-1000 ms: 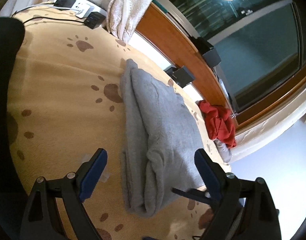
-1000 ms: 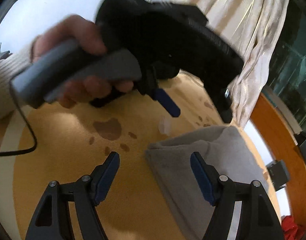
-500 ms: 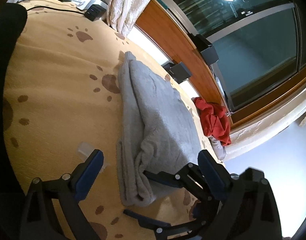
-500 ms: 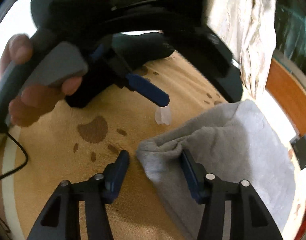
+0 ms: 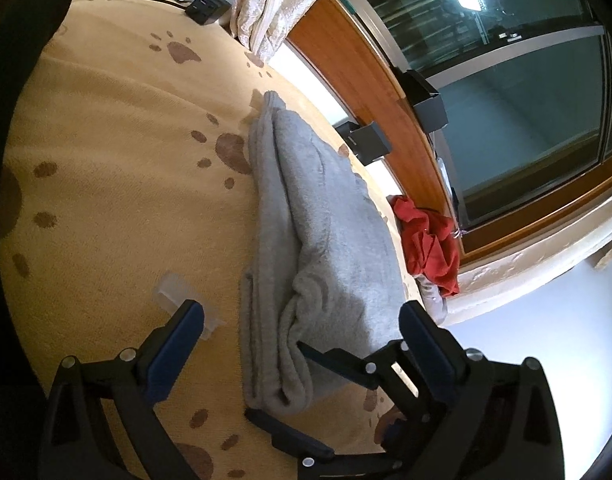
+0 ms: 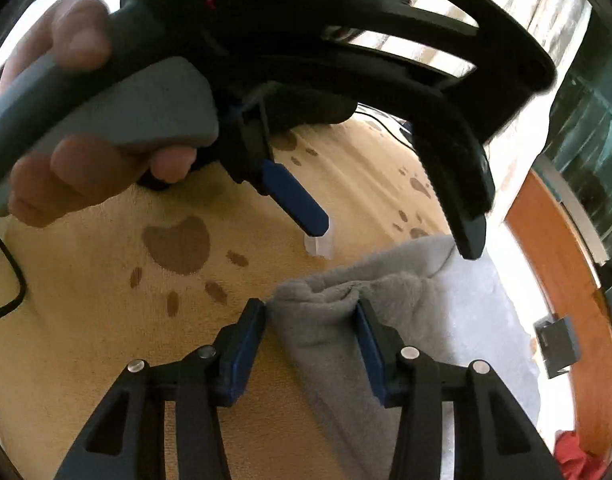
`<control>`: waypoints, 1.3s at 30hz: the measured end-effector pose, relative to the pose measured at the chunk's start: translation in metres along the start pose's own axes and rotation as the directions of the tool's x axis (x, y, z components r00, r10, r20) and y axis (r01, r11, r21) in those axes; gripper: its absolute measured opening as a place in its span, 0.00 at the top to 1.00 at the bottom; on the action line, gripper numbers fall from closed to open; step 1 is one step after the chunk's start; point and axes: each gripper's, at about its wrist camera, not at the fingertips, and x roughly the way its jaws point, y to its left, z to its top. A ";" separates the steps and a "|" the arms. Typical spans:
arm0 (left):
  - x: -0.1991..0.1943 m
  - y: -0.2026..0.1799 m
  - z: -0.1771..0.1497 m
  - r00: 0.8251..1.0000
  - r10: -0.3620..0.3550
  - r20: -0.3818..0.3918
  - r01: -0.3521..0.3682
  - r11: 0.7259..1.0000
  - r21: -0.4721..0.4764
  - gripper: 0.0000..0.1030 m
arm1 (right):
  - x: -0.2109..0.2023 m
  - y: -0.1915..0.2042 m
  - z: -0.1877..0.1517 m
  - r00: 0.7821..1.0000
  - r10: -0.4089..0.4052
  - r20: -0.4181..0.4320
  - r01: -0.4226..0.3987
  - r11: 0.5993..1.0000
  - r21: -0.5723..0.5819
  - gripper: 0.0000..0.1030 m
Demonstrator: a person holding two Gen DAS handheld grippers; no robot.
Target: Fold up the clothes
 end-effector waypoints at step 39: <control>0.081 -0.005 0.058 0.955 -0.157 -0.253 0.061 0.935 -0.349 0.01 | -0.071 -0.122 -0.046 0.977 0.040 0.211 -0.136 0.876 0.462 0.81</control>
